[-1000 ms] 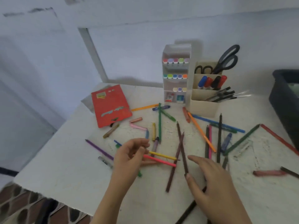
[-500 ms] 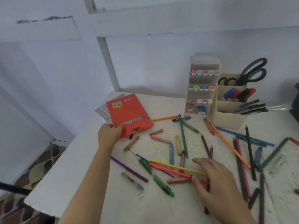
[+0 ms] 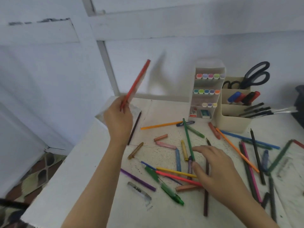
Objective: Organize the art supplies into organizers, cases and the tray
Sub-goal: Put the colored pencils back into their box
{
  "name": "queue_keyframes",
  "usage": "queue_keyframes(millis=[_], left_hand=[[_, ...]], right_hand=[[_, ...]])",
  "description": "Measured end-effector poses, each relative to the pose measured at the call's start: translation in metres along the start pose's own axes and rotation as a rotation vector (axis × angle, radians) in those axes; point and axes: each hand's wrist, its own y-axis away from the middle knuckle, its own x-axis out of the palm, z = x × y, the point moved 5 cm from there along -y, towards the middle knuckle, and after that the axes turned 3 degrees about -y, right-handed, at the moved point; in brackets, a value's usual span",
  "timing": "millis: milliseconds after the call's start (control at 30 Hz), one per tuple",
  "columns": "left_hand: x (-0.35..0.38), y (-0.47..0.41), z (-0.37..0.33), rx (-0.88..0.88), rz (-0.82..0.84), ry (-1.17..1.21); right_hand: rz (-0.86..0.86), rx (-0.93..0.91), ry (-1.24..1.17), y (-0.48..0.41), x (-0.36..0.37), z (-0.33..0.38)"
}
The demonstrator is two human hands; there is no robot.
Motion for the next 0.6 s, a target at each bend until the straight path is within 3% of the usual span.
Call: queue_keyframes(millis=[133,333,400,467,600], left_hand=[[0.039,0.009,-0.004,0.141,0.188,-0.107],[0.088,0.038,0.011,0.113,0.614,-0.212],[0.085,0.036,0.015,0.096,0.615,-0.18],[0.072,0.024,0.025,0.069,0.495,-0.2],[0.046,-0.007,0.072,-0.078,0.383,-0.572]], right_hand=[[0.001,-0.036,-0.008,-0.018,0.007,0.012],[0.041,-0.046,0.024,-0.021,0.021,0.014],[0.041,-0.043,0.018,-0.02,0.024,0.009],[0.044,-0.025,0.017,-0.019,0.026,0.004],[0.045,0.004,0.011,-0.014,0.028,-0.001]])
